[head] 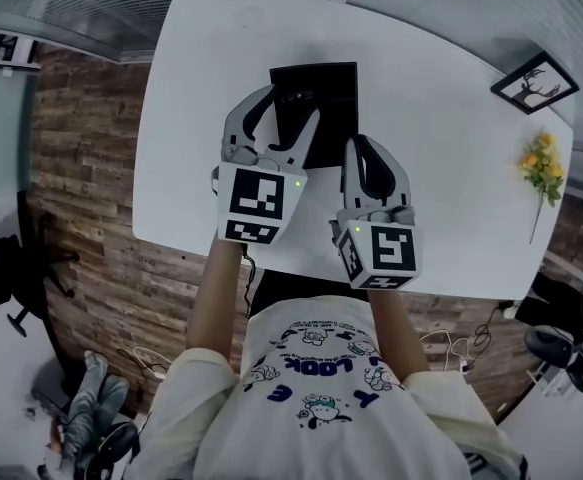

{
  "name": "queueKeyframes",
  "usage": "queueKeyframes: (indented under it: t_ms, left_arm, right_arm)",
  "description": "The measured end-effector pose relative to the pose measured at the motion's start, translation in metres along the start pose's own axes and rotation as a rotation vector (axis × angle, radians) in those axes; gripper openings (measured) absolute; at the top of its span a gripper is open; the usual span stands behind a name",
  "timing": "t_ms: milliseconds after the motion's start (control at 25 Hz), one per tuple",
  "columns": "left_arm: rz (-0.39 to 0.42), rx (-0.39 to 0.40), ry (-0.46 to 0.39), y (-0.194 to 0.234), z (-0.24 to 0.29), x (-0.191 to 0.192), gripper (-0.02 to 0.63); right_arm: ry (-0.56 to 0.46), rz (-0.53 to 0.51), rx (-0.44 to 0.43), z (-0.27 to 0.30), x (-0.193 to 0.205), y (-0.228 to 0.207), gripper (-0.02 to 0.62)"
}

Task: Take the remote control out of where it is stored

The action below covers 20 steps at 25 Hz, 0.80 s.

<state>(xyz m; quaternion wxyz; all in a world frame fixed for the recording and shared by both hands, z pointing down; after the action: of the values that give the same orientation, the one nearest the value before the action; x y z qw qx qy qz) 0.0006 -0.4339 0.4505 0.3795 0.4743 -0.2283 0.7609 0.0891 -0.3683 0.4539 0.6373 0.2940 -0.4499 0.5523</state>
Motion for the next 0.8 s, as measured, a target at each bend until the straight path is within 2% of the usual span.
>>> queueKeyframes:
  t_ms: [520,640,800]
  left_arm:
    - [-0.008,0.032,0.120,0.002,0.033,0.017,0.222]
    - [0.000,0.028,0.123,0.004,0.035,0.018,0.174]
    - [0.009,0.047,0.119,0.004,0.036,0.018,0.158]
  right_arm:
    - [0.042,0.021,0.013,0.017,0.014,-0.017,0.049]
    - [0.045,0.023,0.014,0.019,0.016,-0.019,0.049]
    - [0.057,0.028,0.021,0.021,0.020,-0.023,0.049]
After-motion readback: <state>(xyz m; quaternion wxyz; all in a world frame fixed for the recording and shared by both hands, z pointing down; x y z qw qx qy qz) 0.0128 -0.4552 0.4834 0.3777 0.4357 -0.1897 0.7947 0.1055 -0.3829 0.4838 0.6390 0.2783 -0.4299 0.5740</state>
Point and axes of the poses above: the fingertips, and each gripper's own axes: z forward along the fingers, y to its left, x out of its underside, the point moved 2 cm from there along -z, backward along the fingers, and after that the axes turned 3 degrees about -z, right-handed, at the moved point
